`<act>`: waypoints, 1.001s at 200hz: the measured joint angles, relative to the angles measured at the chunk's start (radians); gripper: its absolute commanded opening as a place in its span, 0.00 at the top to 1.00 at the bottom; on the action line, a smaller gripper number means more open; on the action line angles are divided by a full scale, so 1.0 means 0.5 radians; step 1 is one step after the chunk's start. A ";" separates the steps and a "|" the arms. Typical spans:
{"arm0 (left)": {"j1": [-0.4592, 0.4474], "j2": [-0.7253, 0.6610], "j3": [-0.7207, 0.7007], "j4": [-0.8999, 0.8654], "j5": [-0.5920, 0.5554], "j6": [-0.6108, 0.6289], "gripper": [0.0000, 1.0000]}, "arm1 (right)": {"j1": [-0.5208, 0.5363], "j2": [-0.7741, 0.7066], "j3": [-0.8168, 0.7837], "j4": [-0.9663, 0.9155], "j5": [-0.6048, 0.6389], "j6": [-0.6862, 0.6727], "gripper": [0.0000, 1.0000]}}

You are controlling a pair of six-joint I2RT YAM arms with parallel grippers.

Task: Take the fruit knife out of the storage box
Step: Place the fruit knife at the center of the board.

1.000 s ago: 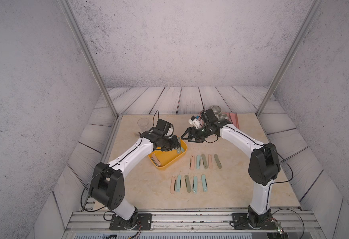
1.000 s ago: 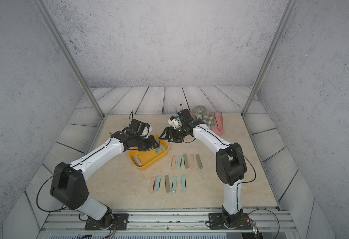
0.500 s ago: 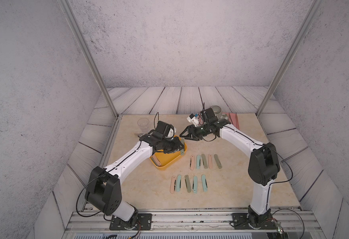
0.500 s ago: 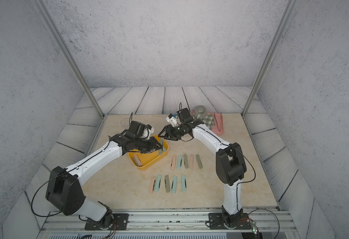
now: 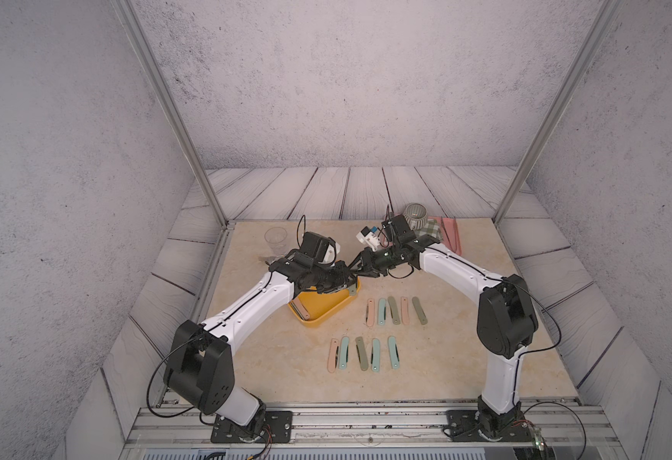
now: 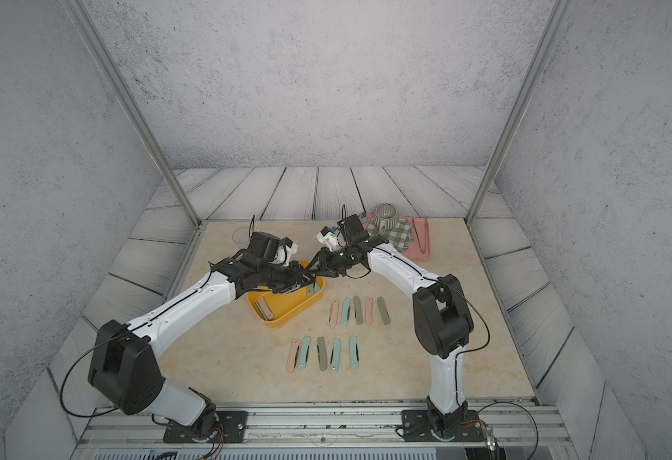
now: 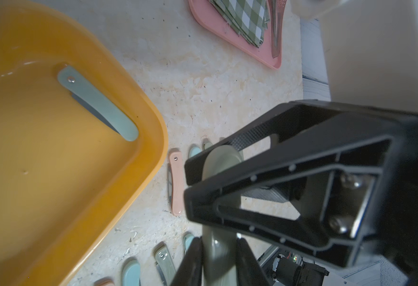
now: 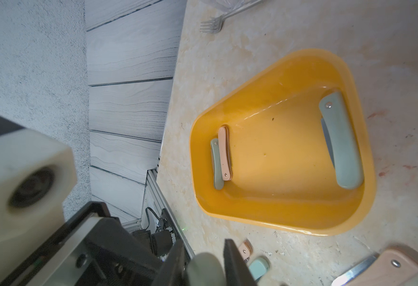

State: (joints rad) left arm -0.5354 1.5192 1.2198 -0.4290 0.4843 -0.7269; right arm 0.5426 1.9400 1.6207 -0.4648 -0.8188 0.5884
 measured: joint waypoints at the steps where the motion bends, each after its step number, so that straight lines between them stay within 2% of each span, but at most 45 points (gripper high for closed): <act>1: 0.000 0.000 0.000 -0.001 0.000 0.000 0.73 | 0.000 0.000 0.000 0.002 -0.001 -0.002 0.80; 34: -0.003 0.000 -0.002 0.018 0.008 -0.008 0.66 | 0.002 0.000 0.002 0.007 0.002 0.004 0.89; 65: -0.004 0.000 -0.002 0.031 0.015 -0.011 0.48 | 0.001 0.000 0.014 -0.018 0.021 -0.005 0.94; 85: -0.004 0.000 -0.002 0.030 0.011 -0.011 0.42 | -0.014 0.000 0.042 -0.089 0.066 -0.054 1.00; 119: -0.004 -0.019 -0.002 -0.011 -0.046 0.022 0.36 | -0.120 -0.006 0.083 -0.279 0.174 -0.187 1.00; 163: -0.003 -0.051 -0.002 -0.172 -0.189 0.078 0.33 | -0.352 -0.051 0.085 -0.629 0.528 -0.423 1.00; 200: 0.003 -0.051 -0.002 -0.272 -0.340 0.111 0.29 | -0.414 -0.089 0.043 -0.859 0.942 -0.553 1.00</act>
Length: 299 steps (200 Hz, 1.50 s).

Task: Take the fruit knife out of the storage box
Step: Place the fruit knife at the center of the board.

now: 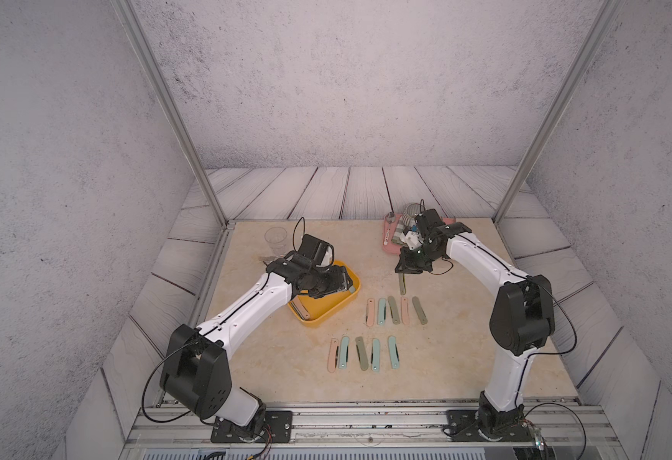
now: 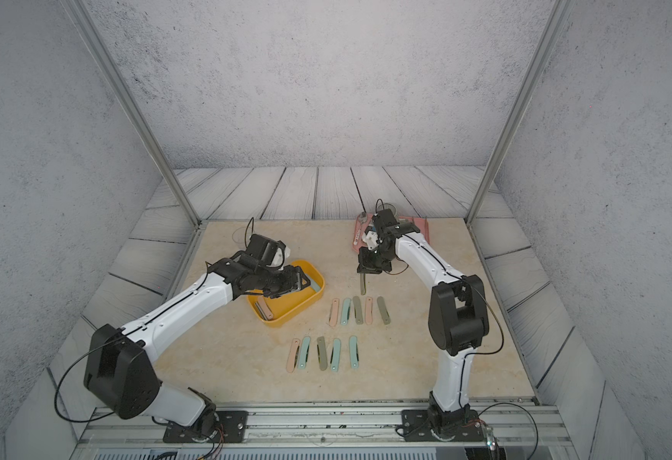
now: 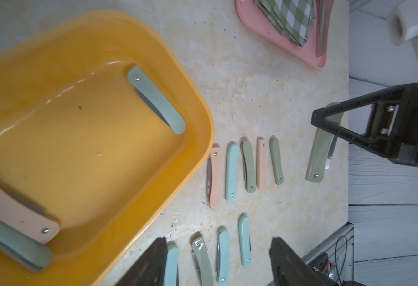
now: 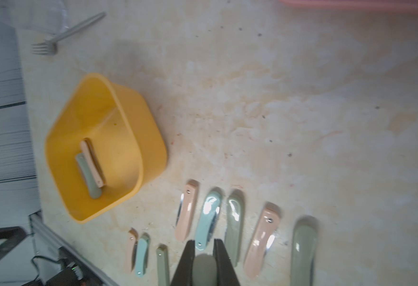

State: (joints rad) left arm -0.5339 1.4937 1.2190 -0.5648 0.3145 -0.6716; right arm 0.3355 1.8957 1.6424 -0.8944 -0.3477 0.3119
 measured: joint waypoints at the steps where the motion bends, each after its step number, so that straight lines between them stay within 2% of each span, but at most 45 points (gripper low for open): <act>1: 0.001 0.000 0.000 -0.001 -0.004 0.002 0.29 | -0.002 -0.002 -0.003 -0.002 0.009 -0.001 1.00; 49: 0.030 0.006 0.000 -0.002 -0.045 0.023 0.29 | -0.082 -0.020 -0.178 -0.106 0.499 -0.036 1.00; 95: 0.043 0.090 0.001 0.010 -0.017 0.029 0.29 | -0.121 0.053 -0.245 -0.088 0.755 -0.057 1.00; 173: 0.060 0.163 0.049 0.028 0.027 0.029 0.29 | -0.151 0.180 -0.386 -0.006 0.778 -0.072 0.99; 256: 0.069 0.250 0.103 0.031 0.064 0.035 0.30 | -0.162 0.188 -0.452 0.065 0.726 -0.069 0.97; 299: 0.079 0.262 0.105 0.031 0.081 0.036 0.30 | -0.163 0.190 -0.500 0.072 0.716 -0.064 0.88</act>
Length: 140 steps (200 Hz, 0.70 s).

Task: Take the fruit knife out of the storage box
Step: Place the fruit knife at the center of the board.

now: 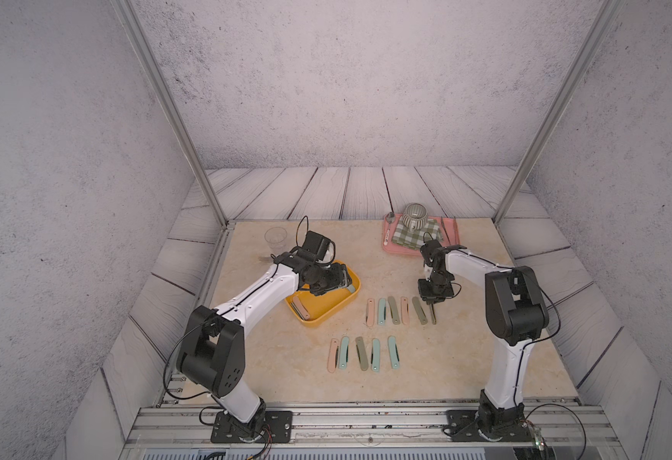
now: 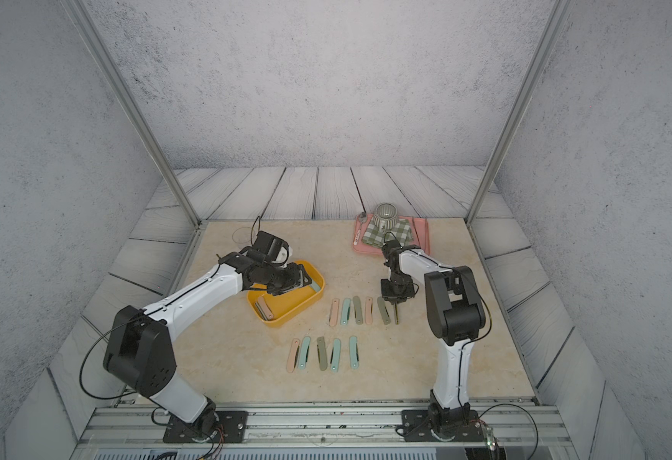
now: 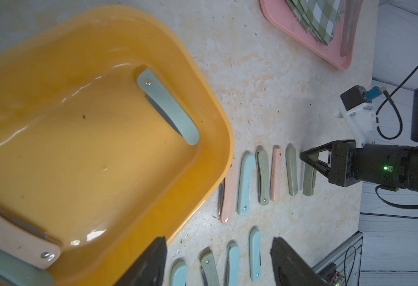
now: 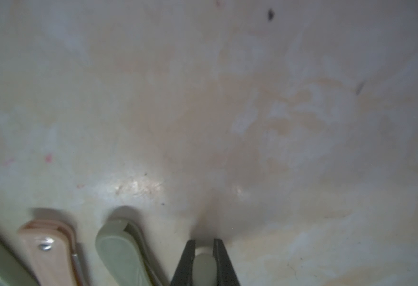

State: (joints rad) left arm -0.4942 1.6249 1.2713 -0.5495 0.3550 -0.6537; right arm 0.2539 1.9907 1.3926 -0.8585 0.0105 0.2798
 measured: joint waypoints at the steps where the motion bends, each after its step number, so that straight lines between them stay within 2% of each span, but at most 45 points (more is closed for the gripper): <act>1: 0.000 0.001 0.000 0.000 0.001 0.000 0.30 | 0.000 0.000 0.000 0.000 0.001 -0.001 0.88; 55: 0.003 0.002 0.003 0.001 0.016 0.001 0.30 | -0.002 0.000 0.000 -0.001 0.002 0.007 0.69; 115: 0.012 0.003 0.004 0.002 0.023 0.000 0.30 | -0.009 0.000 0.000 -0.002 0.003 0.009 0.63; 140: 0.012 0.012 0.011 0.001 0.021 0.000 0.29 | -0.016 -0.003 0.001 -0.005 0.003 0.015 0.56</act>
State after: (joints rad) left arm -0.4881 1.6310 1.2766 -0.5491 0.3656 -0.6537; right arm 0.2459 1.9892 1.3930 -0.8608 0.0120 0.2874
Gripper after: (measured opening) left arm 0.705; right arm 0.415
